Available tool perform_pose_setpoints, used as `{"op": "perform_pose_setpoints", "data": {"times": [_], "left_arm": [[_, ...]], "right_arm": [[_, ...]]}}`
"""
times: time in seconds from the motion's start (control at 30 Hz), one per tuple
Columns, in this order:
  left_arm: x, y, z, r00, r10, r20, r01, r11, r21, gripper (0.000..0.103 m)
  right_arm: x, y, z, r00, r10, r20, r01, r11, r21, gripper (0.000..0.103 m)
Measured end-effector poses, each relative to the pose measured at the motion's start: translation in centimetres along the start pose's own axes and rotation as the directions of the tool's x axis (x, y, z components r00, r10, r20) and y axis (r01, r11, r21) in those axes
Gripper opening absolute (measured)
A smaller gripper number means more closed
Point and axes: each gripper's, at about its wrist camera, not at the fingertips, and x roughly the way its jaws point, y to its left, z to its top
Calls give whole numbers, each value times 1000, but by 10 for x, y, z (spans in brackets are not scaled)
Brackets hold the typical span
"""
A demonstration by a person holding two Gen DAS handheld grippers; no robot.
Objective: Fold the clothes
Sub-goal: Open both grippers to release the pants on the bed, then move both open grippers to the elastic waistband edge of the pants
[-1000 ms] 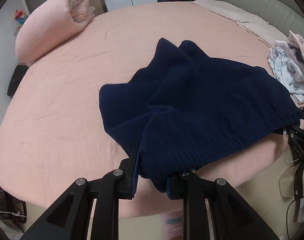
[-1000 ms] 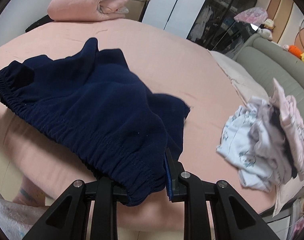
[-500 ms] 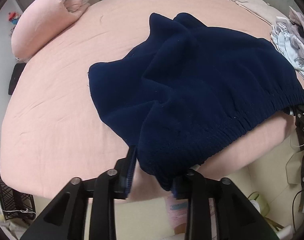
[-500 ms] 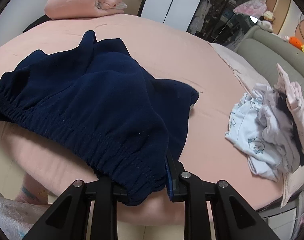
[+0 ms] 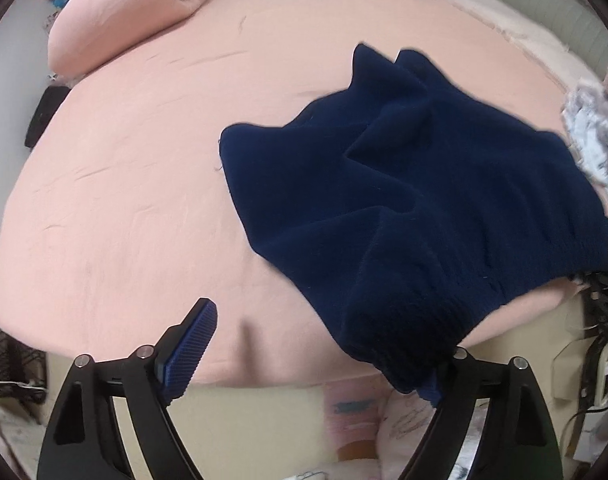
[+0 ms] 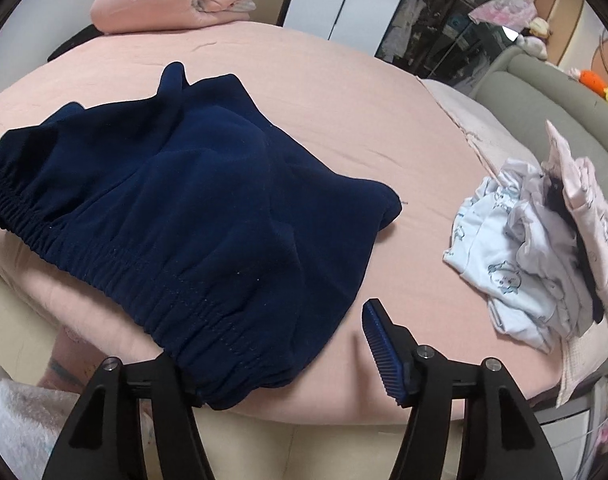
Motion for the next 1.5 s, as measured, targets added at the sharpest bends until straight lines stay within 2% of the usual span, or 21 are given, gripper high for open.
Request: {"op": "perform_pose_setpoints", "data": {"times": [0.13,0.27,0.4,0.57,0.73,0.9,1.17,1.2,1.23,1.27,1.33,1.4,1.5], "left_arm": [[3,-14,-3,999,50,-1,-50,996,78,88],[-2,-22,-4,997,59,44,-63,991,114,88],[-6,-21,0,997,21,78,-27,997,77,90],[-2,-19,8,997,-45,56,43,998,37,92],[0,-15,5,997,-52,63,51,998,25,93],[-6,-7,9,990,-99,99,98,995,16,93],[-17,-10,9,986,-68,152,56,995,77,93],[-19,-10,14,985,-64,157,49,994,97,93],[-24,-8,8,984,-85,158,67,991,114,93],[-27,-7,2,981,-115,153,96,987,129,94],[-23,-4,16,978,-167,129,144,975,167,94],[-20,-11,16,981,-162,111,137,969,204,94],[-17,-12,20,972,-214,100,190,959,208,94]], "right_arm": [[3,-2,4,999,31,-19,-31,999,-8,63],[6,-6,10,993,115,-16,-115,993,11,63],[7,-11,15,986,167,0,-167,985,52,63],[8,-12,15,982,188,16,-189,979,82,63],[9,-14,9,976,218,16,-218,971,94,63],[3,-25,10,959,278,61,-284,947,153,63],[-12,-34,16,932,327,156,-349,927,140,65],[-13,-37,17,928,329,174,-353,925,137,69],[-15,-40,18,924,330,191,-358,924,134,75],[-15,-43,19,921,339,191,-367,920,135,76],[-17,-45,18,907,380,181,-404,907,121,76],[-20,-42,17,887,433,159,-449,890,83,76],[-29,-34,11,882,443,158,-451,892,17,76]]}}
